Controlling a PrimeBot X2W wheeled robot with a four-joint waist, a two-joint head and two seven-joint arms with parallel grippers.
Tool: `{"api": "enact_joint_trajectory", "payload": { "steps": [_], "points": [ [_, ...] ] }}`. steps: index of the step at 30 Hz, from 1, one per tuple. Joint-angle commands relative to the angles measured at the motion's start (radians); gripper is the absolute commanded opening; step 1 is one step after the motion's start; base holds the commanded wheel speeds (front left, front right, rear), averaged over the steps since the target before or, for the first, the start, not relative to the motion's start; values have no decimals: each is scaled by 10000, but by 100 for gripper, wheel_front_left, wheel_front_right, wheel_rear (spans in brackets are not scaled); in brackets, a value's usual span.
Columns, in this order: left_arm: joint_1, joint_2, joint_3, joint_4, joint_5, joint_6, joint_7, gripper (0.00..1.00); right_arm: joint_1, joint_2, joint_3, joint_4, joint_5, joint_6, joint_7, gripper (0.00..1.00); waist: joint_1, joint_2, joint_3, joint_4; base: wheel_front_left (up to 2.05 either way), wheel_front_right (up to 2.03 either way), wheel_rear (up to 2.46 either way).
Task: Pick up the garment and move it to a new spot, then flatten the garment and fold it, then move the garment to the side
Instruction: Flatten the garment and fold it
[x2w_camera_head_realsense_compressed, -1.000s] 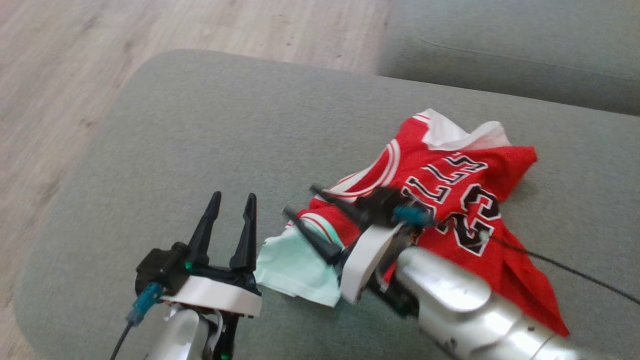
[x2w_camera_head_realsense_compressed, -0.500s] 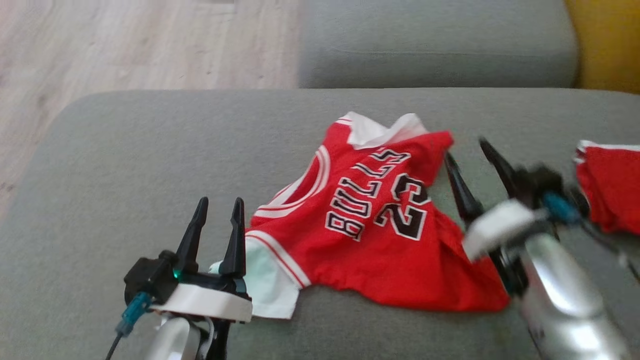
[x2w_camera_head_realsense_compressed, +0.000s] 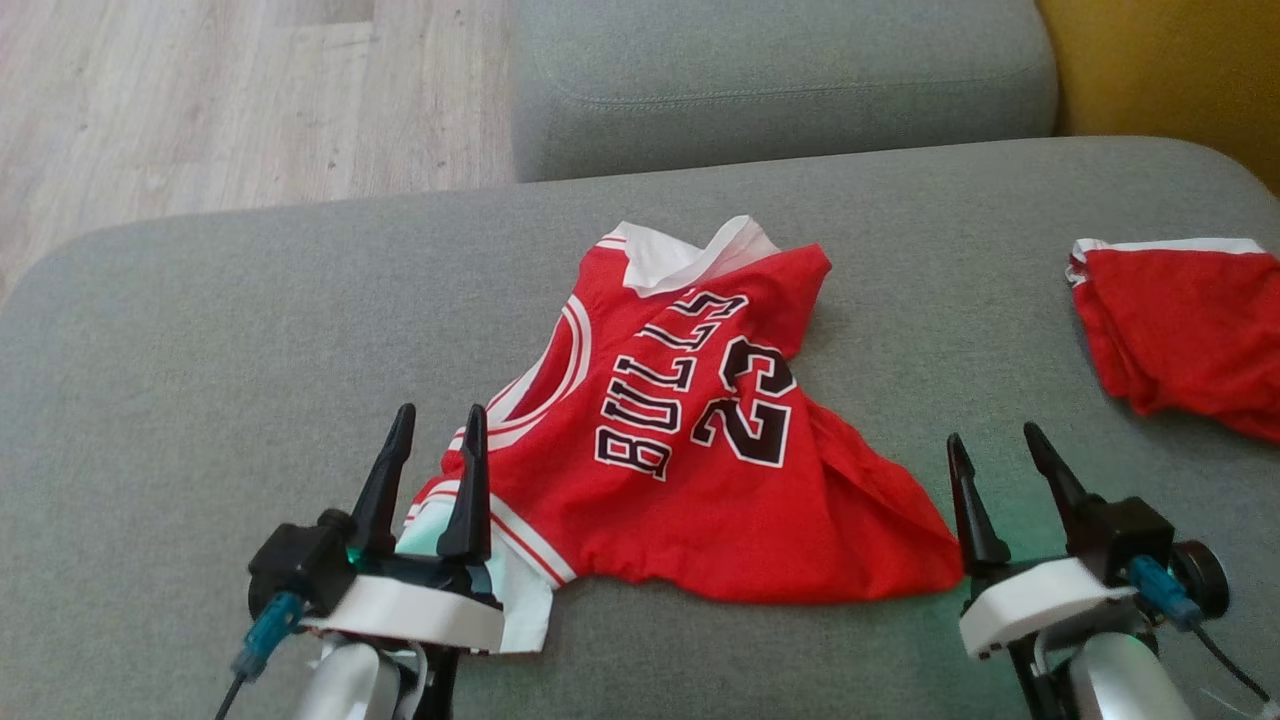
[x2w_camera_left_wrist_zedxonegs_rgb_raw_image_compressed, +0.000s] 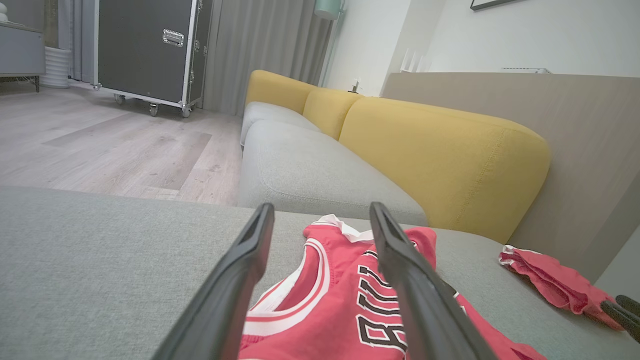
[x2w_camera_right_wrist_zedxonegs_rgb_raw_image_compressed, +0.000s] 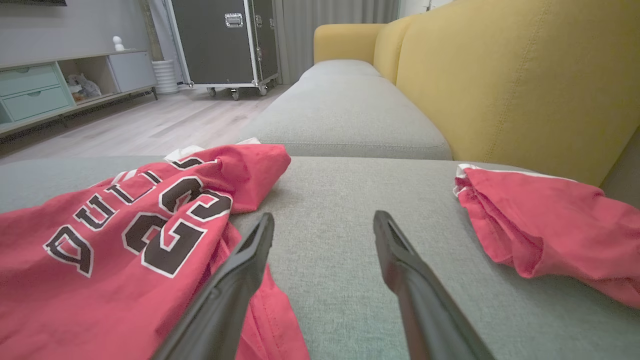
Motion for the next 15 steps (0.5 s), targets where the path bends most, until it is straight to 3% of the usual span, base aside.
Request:
{"api": "enact_joint_trajectory", "payload": {
  "steps": [1, 8, 15],
  "points": [
    [-373, 20, 281, -371, 19, 15, -80, 100, -385, 40, 273, -447, -85, 33, -110, 100, 0, 0, 46, 43, 0, 0, 0],
    [-566, 20, 144, -287, 1, 15, -80, 100, -542, 71, 1111, 162, -223, 33, 291, 100, 0, 0, 174, 395, 0, 0, 0],
    [-647, 20, 98, -251, -16, 15, -80, 100, -907, 62, 1225, 1096, -781, 33, 705, 100, 0, 0, 350, 725, 0, 0, 0]
  ]
}}
